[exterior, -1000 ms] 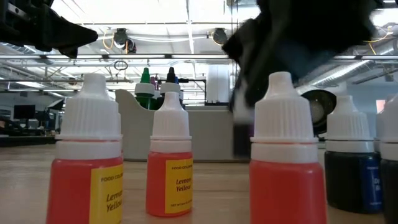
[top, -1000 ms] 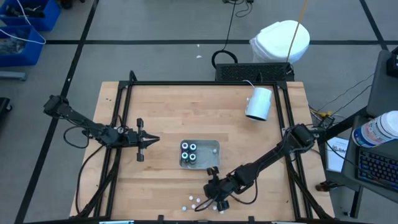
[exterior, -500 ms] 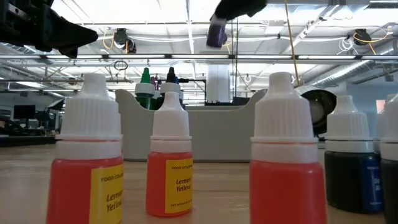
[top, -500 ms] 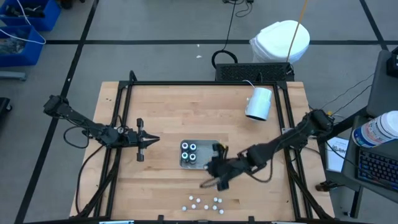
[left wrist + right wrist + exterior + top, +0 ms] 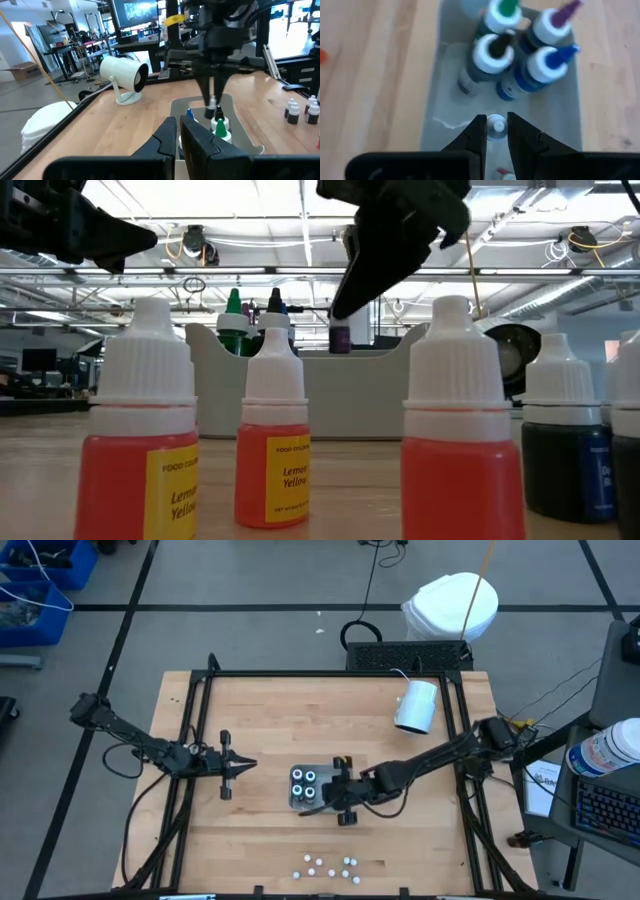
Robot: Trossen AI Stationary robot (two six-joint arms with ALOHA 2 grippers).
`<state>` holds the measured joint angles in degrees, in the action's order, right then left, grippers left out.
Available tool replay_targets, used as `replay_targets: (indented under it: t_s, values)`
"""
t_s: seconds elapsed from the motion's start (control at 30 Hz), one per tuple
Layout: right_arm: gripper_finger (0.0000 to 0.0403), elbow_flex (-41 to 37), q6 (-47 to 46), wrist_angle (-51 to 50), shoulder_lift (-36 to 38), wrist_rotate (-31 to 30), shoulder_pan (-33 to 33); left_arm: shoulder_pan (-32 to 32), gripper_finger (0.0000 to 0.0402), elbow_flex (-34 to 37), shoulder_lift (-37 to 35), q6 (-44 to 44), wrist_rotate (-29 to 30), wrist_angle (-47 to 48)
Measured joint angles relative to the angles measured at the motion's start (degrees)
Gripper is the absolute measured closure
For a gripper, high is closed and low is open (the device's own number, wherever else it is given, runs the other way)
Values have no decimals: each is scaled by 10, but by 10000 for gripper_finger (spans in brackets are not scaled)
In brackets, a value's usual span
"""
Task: Pick & Place food coloring
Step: Put the small black food coloring bottle into the gray bin
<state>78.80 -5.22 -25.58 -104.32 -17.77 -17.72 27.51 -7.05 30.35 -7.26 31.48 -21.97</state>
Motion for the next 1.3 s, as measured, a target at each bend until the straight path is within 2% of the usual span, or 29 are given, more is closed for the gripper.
replay_targets:
  t_s: [0.27,0.57,1.13,1.3]
  values:
    - [356,-46,-52,37,4,1,23,0,369,0,0,2,0,-1]
    - [355,-93,-69,77,4,5,32,0,369,0,0,1,0,-1]
    - [355,-117,-86,93,4,1,46,0,369,0,0,1,0,-1]
    - [354,-117,-83,108,4,21,48,0,369,0,0,1,0,-1]
